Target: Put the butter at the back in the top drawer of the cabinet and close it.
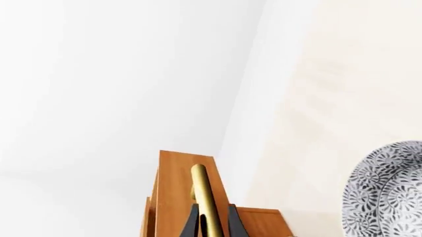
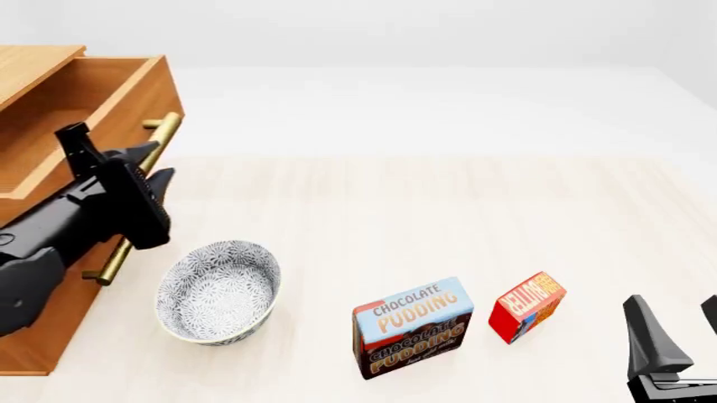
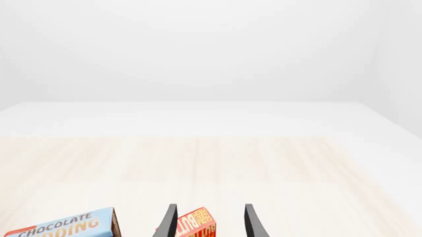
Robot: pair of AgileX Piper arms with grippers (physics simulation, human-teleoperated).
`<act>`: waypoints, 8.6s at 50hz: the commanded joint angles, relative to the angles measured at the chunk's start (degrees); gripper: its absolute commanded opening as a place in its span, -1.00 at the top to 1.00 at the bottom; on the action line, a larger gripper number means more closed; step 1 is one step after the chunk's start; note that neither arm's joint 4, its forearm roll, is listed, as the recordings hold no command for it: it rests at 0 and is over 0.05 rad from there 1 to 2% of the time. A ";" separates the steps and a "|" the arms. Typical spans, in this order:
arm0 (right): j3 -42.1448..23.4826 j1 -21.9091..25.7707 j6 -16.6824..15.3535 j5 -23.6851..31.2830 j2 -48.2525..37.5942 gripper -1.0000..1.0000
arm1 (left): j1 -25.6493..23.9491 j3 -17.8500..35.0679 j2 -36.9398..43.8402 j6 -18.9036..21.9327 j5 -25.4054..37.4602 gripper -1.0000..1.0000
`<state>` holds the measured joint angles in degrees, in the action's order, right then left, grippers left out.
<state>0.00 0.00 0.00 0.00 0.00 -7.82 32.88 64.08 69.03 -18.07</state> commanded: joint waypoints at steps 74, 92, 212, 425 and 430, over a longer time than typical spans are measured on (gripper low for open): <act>0.00 0.00 0.00 0.00 0.00 -1.00 | -2.96 52.28 -10.48 -34.80 58.16 -1.00; 0.00 0.00 0.00 0.00 0.00 -1.00 | -4.22 65.23 0.23 -51.30 69.75 -1.00; 0.00 0.00 0.00 0.00 0.00 -1.00 | 5.52 61.60 8.70 -76.05 72.72 -1.00; 0.00 0.00 0.00 0.00 0.00 -1.00 | 6.01 41.87 15.40 -79.50 58.37 -1.00; 0.00 0.00 0.00 0.00 0.00 -1.00 | 5.87 42.05 15.16 -79.40 58.55 -1.00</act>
<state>0.00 0.00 0.00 0.00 0.00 -1.72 74.88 79.55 -10.49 40.33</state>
